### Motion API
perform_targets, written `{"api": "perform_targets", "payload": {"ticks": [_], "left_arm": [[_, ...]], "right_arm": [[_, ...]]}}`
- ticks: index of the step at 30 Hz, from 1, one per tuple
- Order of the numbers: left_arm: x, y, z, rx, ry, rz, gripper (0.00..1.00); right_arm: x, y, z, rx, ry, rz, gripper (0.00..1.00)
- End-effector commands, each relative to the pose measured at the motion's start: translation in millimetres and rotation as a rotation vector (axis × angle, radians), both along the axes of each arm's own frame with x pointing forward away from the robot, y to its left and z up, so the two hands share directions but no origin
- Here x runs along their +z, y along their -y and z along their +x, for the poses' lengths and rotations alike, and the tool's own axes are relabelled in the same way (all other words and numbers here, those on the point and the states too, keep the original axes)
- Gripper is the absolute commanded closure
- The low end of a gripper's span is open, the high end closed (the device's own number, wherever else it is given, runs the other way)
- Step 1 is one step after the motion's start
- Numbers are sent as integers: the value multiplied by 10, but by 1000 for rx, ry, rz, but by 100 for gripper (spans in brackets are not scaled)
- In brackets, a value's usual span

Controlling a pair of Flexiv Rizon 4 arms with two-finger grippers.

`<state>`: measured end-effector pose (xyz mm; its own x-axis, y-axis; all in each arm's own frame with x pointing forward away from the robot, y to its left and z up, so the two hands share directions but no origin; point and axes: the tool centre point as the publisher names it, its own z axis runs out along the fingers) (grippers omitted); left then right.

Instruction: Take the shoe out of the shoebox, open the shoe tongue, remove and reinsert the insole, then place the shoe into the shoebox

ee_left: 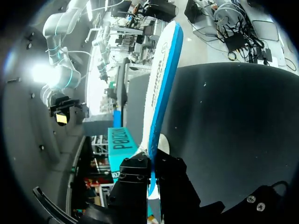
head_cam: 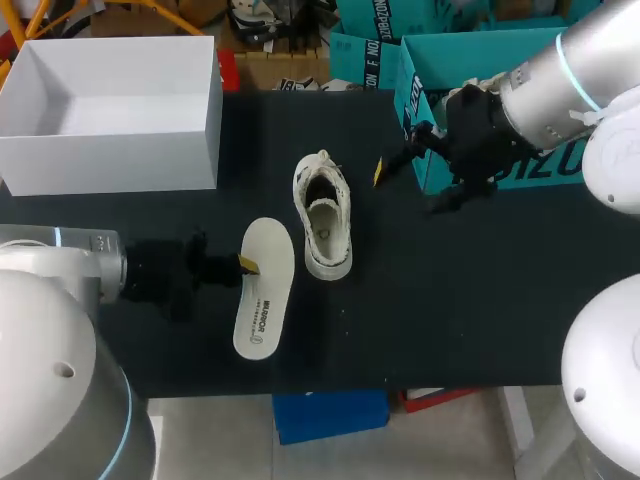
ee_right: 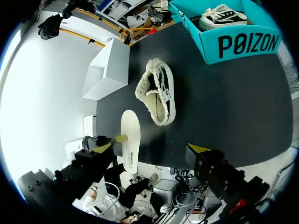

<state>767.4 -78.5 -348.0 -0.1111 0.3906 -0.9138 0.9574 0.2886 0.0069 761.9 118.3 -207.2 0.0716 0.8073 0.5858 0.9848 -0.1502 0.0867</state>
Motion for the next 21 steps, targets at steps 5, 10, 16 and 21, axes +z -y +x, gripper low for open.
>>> {"api": "perform_targets", "payload": {"ticks": [5, 10, 16, 21], "left_arm": [[72, -60, -43, -40, -43, 62, 100], [80, -68, -68, -45, -37, 39, 100], [109, -53, -84, -73, -16, 15, 100], [122, -17, -87, -99, -14, -6, 100]], "right_arm": [[134, 105, -248, -47, 7, -176, 0], [134, 105, -248, -47, 7, -176, 0], [134, 105, -248, -47, 7, -176, 0], [134, 105, -248, -47, 7, -176, 0]]}}
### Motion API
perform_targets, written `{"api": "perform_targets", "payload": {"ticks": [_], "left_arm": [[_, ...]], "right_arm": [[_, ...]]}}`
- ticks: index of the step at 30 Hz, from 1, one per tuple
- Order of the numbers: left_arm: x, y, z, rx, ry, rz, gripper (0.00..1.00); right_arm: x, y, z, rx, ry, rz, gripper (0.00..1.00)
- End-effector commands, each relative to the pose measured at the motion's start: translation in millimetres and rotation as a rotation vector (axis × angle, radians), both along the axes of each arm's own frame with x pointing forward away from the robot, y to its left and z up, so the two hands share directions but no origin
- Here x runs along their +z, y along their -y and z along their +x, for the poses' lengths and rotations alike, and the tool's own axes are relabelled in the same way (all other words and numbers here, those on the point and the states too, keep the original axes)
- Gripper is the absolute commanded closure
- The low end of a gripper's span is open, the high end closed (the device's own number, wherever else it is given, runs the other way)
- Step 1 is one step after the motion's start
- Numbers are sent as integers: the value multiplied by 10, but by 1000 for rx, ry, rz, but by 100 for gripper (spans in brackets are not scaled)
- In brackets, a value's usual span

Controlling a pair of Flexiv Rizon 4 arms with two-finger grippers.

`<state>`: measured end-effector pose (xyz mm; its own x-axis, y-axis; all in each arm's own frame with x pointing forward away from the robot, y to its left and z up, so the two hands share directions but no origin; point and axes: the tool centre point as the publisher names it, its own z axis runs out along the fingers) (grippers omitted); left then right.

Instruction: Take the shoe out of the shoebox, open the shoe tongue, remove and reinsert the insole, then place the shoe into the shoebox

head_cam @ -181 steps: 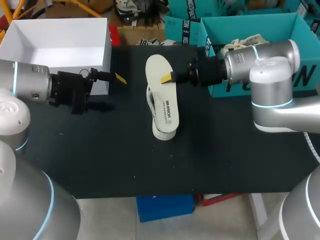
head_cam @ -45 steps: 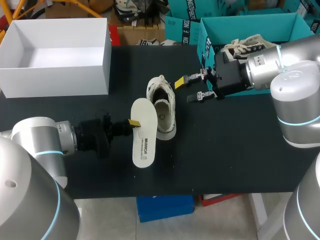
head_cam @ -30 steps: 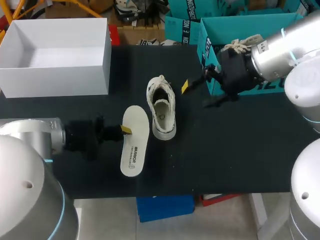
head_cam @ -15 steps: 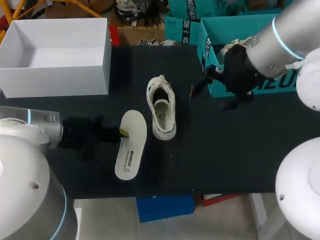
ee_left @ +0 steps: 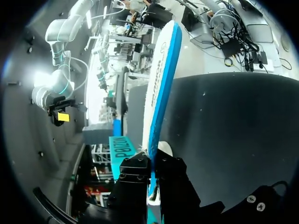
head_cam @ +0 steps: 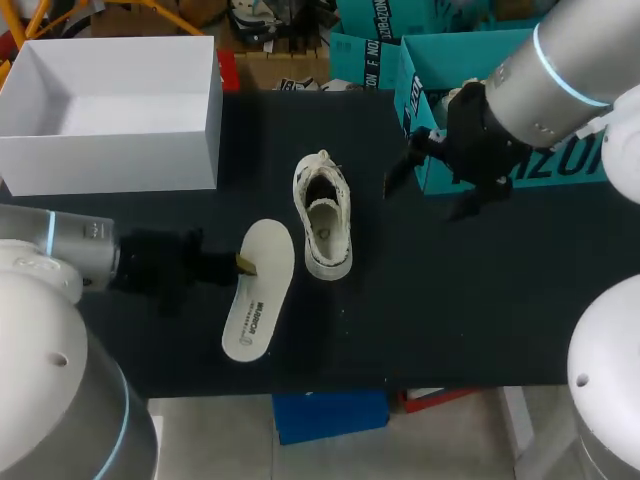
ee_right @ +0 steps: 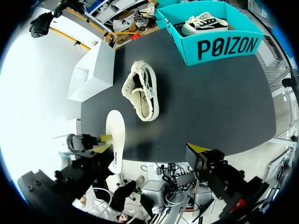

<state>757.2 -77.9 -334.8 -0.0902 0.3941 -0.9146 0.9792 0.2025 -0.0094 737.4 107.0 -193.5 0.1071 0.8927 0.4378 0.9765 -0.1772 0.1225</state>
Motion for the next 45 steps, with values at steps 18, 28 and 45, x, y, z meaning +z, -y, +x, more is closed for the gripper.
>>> {"api": "perform_targets", "payload": {"ticks": [18, 28, 45], "left_arm": [[-6, 33, 3, -63, -8, 8, 100], [36, 88, 94, -20, -156, 6, 100], [172, 486, 147, -137, -263, 174, 100]], "right_arm": [[-4, -7, -3, -1, 0, -2, 0], [-4, -7, -3, -1, 0, -2, 0], [-4, -7, -3, -1, 0, -2, 0]]}}
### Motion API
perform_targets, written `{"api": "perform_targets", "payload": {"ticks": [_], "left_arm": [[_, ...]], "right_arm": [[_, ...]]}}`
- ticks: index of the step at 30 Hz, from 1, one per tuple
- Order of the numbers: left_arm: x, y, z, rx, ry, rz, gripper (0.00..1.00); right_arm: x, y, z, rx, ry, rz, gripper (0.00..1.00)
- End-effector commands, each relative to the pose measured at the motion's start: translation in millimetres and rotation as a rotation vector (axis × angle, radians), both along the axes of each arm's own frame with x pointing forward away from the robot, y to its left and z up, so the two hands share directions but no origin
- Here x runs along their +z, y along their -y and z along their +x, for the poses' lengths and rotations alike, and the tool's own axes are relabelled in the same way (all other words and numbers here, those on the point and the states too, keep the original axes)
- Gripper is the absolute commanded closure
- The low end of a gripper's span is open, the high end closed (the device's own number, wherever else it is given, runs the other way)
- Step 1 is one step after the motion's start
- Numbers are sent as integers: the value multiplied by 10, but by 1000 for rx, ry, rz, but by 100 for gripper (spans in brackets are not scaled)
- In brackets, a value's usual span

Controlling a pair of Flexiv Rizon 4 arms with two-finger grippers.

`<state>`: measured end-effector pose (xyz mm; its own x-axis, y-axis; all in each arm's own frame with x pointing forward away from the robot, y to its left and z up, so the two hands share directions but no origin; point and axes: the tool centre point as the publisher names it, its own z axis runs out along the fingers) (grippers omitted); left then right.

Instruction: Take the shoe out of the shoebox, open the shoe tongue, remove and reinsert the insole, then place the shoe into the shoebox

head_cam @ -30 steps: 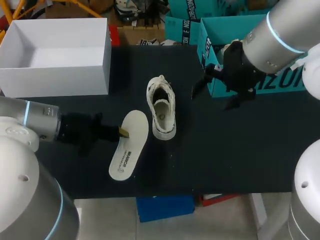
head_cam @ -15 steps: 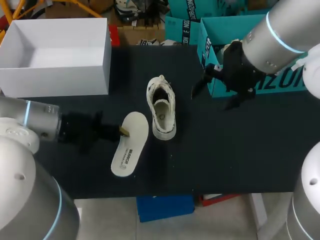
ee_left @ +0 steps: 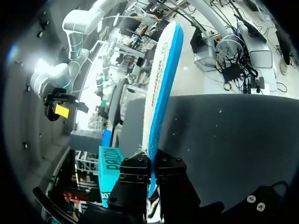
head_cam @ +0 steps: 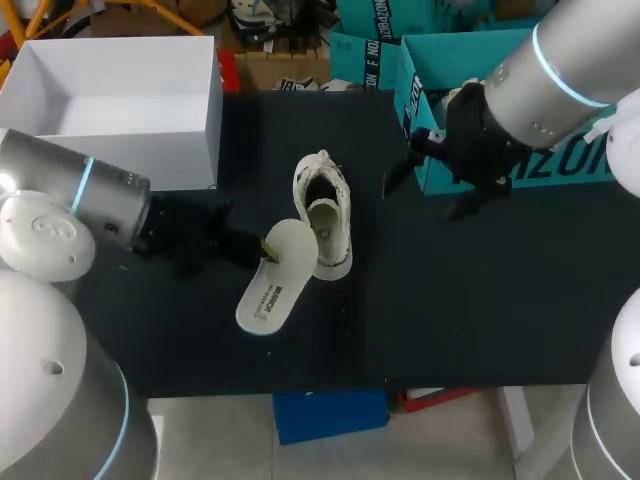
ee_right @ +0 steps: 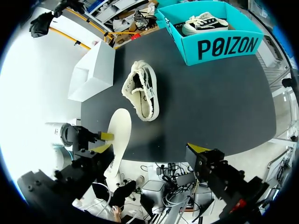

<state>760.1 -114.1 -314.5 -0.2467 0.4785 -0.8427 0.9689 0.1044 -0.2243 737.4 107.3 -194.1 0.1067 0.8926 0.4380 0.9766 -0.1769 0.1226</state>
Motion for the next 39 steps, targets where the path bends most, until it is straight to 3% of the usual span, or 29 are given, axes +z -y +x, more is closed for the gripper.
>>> {"api": "perform_targets", "payload": {"ticks": [1, 14, 39], "left_arm": [[-41, 148, 130, -47, -42, 113, 100], [-180, 416, 352, -119, -96, 221, 100], [-469, 623, 783, -128, -43, 346, 100]], "right_arm": [[3, -5, -3, -2, 0, -2, 0], [3, -5, -3, -2, 0, -2, 0], [3, -5, -3, -2, 0, -2, 0]]}}
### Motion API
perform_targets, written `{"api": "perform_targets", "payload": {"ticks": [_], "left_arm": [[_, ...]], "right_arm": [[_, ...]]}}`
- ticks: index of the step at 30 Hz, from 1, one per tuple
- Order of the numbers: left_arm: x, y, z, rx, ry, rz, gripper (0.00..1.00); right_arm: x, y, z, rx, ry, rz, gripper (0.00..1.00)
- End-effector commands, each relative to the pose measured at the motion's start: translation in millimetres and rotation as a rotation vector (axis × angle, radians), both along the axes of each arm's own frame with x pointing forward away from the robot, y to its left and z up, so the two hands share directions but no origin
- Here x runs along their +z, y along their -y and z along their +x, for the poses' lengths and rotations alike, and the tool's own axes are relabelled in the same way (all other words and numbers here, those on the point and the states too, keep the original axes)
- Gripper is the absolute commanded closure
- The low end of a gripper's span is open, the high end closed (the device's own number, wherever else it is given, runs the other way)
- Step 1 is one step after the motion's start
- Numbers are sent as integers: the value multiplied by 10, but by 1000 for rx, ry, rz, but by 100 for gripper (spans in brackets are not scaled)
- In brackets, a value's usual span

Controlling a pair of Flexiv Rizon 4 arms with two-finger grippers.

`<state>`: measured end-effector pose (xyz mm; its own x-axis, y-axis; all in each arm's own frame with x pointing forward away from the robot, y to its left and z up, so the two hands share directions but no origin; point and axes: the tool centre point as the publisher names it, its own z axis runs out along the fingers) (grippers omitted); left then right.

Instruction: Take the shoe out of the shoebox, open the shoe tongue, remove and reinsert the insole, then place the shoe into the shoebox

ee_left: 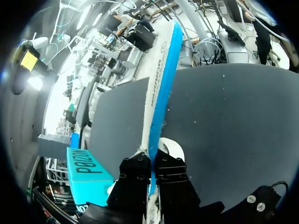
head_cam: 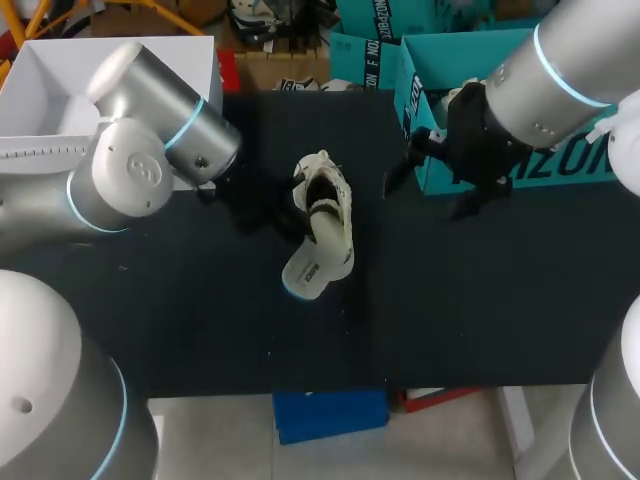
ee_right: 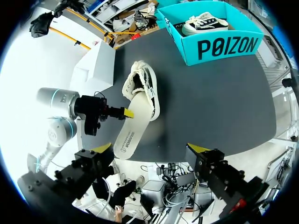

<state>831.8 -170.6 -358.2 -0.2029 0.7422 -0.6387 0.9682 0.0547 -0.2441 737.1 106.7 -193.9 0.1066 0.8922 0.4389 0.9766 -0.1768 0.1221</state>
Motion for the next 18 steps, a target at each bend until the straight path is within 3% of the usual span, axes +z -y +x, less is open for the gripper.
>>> {"api": "perform_targets", "payload": {"ticks": [1, 9, 18], "left_arm": [[-34, 55, 84, -2, 12, 33, 100], [1, 26, 208, 28, 51, 37, 100], [-147, 83, 392, 53, 16, 51, 100]], "right_arm": [[1, -11, 0, -2, 0, -3, 0], [1, -11, 0, -2, 0, -3, 0], [1, -11, 0, -2, 0, -3, 0]]}}
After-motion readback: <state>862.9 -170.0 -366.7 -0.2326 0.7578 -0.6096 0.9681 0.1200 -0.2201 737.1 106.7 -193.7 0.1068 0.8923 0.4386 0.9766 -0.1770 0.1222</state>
